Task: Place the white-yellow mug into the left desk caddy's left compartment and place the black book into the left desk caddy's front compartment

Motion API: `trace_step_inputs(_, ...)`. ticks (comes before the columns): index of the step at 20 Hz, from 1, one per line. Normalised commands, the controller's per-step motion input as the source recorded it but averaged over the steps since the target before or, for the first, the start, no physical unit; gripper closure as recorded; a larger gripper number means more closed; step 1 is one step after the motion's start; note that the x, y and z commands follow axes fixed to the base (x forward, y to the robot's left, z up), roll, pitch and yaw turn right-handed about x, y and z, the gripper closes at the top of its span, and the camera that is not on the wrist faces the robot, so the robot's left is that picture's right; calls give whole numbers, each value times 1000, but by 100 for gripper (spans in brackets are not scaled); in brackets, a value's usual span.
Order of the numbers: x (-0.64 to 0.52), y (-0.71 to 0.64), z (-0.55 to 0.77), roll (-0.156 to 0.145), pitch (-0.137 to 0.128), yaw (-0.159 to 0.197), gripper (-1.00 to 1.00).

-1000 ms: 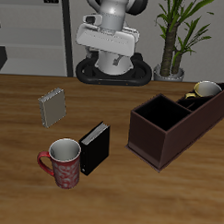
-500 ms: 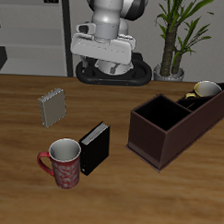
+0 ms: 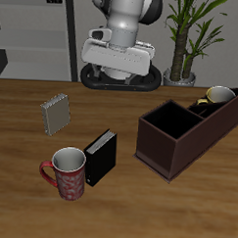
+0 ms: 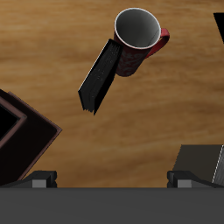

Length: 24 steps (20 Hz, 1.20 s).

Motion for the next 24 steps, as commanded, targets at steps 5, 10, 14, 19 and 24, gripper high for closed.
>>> trace_step_inputs(5, 362, 243, 33, 21, -31, 20, -100)
trace_step_inputs(10, 265, -15, 43, -31, -11, -39, -100)
trace_step_inputs(14, 232, -51, -11, -19, -19, -26, -100)
trace_step_inputs(19, 276, -162, -114, 52, 15, -68, -100)
trace_step_inputs(24, 185, -119, -127, 18, -12, -16, -100)
